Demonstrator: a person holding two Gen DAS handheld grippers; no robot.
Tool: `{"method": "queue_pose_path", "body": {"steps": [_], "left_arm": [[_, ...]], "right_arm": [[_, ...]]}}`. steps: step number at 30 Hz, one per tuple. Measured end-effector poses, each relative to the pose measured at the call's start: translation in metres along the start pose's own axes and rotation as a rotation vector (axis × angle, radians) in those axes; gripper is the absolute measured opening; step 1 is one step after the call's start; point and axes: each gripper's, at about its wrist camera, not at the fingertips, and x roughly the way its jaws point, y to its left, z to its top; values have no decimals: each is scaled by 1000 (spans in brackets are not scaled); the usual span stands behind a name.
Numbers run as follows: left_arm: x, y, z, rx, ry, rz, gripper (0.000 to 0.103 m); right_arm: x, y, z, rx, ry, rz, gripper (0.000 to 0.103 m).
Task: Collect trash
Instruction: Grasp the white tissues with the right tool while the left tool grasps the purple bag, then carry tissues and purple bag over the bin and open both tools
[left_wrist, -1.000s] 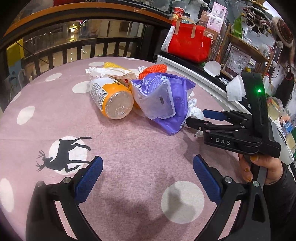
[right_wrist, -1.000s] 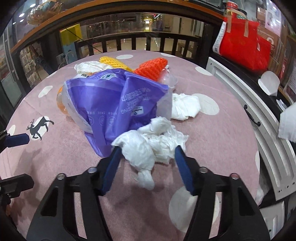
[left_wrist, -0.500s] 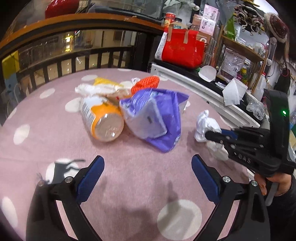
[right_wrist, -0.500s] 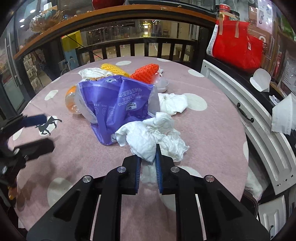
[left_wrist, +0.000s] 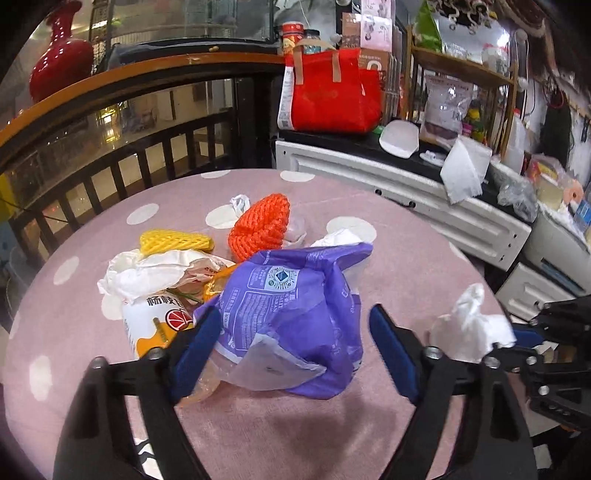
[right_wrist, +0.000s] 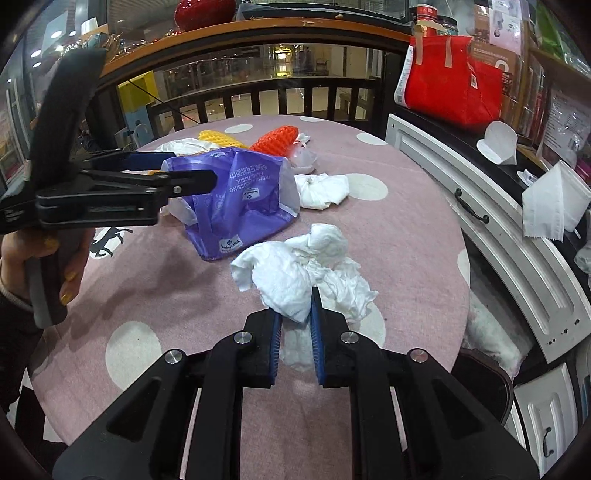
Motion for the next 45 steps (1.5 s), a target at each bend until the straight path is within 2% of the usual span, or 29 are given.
{"method": "queue_pose_path", "body": {"steps": [3, 8, 12, 16, 26, 31, 38, 43, 45], "left_arm": [[3, 0, -5, -17, 16, 1, 45], [-8, -3, -16, -52, -2, -50, 35], [-20, -11, -22, -63, -38, -58, 31], [-40, -20, -26, -69, -93, -48, 17], [-73, -41, -38, -103, -159, -103, 14], [-87, -63, -41, -76, -192, -140, 13], [-100, -105, -35, -34, -227, -232, 13], [-99, -141, -29, -5, -231, -324, 13], [-97, -159, -27, 17, -232, -356, 13]], "right_arm": [[2, -5, -5, 28, 16, 1, 15], [5, -13, -10, 62, 27, 9, 15], [-1, -15, -12, 73, 15, 10, 15], [-11, -18, -17, 85, -1, 9, 15], [-39, -34, -40, 126, -26, -15, 15], [-59, -50, -55, 151, -39, -44, 15], [-87, -95, -88, 243, -39, -127, 15], [-90, -135, -119, 325, 15, -200, 15], [-80, -152, -137, 361, 62, -211, 15]]}}
